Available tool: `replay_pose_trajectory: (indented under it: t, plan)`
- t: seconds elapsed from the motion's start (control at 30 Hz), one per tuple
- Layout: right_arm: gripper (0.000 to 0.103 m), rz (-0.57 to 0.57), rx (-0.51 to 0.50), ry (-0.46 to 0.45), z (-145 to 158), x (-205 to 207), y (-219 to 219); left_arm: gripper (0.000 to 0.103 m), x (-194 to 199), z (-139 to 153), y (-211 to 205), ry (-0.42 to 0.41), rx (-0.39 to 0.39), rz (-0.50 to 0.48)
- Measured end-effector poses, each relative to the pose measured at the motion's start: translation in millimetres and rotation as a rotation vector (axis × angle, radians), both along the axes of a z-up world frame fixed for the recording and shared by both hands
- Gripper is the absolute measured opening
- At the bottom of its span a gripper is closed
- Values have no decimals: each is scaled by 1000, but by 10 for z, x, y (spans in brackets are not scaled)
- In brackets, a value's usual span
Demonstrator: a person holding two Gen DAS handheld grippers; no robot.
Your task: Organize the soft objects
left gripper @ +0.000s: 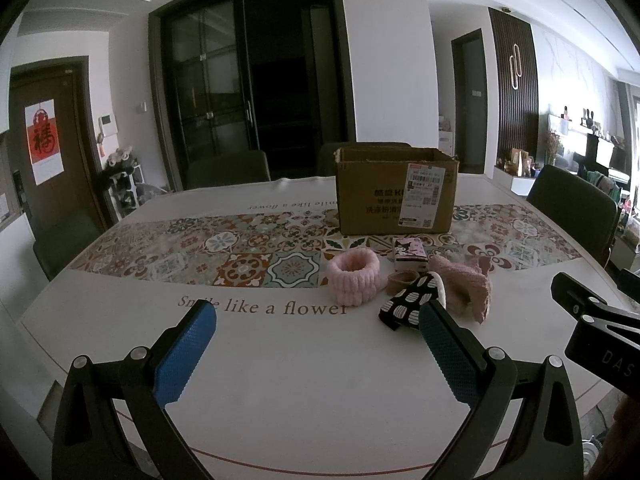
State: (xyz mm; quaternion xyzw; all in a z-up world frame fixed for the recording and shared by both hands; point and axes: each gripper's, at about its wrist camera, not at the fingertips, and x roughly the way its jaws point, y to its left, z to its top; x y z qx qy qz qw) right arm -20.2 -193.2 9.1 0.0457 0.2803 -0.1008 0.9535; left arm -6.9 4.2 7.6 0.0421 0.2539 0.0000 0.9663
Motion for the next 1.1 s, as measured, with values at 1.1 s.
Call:
replay_pose_trajectory:
  t: [1.1]
  plan:
    - [102, 20, 9, 9, -80, 124, -75, 103, 133, -107, -190, 18, 10, -80]
